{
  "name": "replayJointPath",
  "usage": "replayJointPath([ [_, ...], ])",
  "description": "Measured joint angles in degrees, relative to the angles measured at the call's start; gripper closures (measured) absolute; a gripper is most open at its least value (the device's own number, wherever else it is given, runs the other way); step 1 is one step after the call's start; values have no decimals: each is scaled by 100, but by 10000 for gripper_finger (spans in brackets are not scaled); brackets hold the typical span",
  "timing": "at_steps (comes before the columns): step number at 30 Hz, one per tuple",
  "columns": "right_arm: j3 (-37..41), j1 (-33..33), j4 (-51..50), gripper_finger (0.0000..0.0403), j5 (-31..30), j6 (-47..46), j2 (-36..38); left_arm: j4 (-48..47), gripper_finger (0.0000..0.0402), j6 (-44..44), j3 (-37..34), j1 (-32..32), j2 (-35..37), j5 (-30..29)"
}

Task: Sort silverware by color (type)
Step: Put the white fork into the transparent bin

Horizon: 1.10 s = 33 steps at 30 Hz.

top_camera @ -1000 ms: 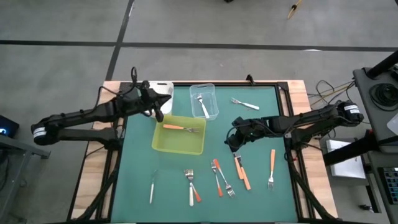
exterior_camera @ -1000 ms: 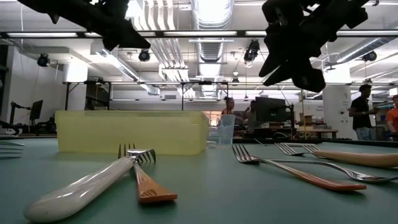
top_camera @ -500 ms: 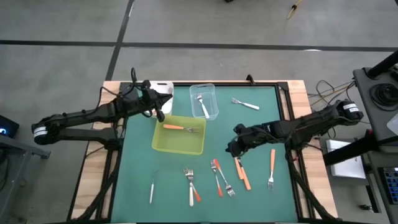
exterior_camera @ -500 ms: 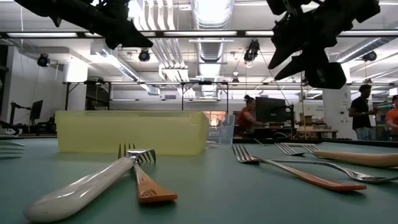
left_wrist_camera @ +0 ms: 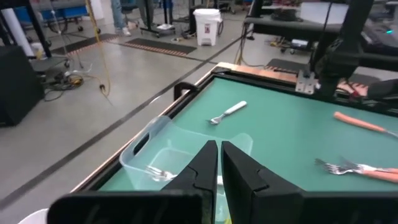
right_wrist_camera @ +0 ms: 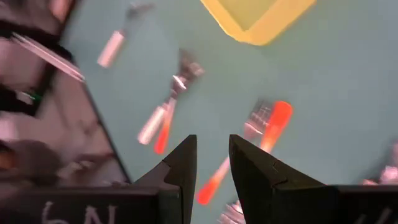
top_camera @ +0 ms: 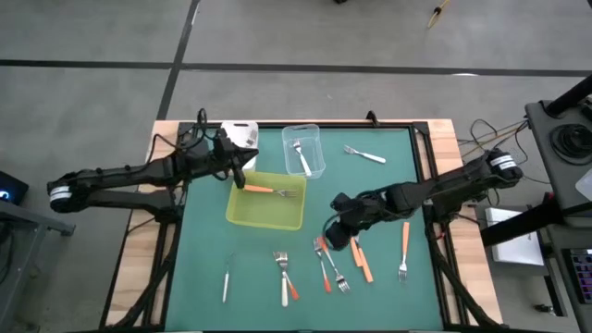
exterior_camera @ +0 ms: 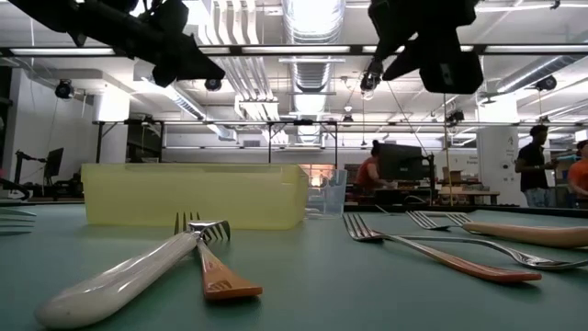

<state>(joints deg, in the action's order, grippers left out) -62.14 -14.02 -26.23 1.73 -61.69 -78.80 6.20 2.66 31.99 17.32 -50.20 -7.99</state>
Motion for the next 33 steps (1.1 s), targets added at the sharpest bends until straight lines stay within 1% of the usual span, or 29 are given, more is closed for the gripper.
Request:
replayJointPath([
  [4,-850,2,-1243,317,-4,259,-478,150,398,-14,-4,-88,80,115],
  [7,-1431,49,-1971,318,-17,516,-810,269,398,-122,-4,-105,174,136],
  [11,-2084,219,-2685,324,-22,950,-1165,383,398,-460,6,-103,322,126],
  [17,-2835,695,-3627,342,-25,2032,-1571,372,398,-1001,76,-101,499,122],
  [24,-3197,1393,-4526,347,-24,3810,-1817,425,398,-1609,82,-101,682,101],
  [30,-3071,2005,-4639,347,-41,6233,-1801,446,398,-1717,131,-101,814,101],
  [33,-3009,2361,-4687,347,-42,7145,-1776,443,398,-1830,131,-101,833,101],
])
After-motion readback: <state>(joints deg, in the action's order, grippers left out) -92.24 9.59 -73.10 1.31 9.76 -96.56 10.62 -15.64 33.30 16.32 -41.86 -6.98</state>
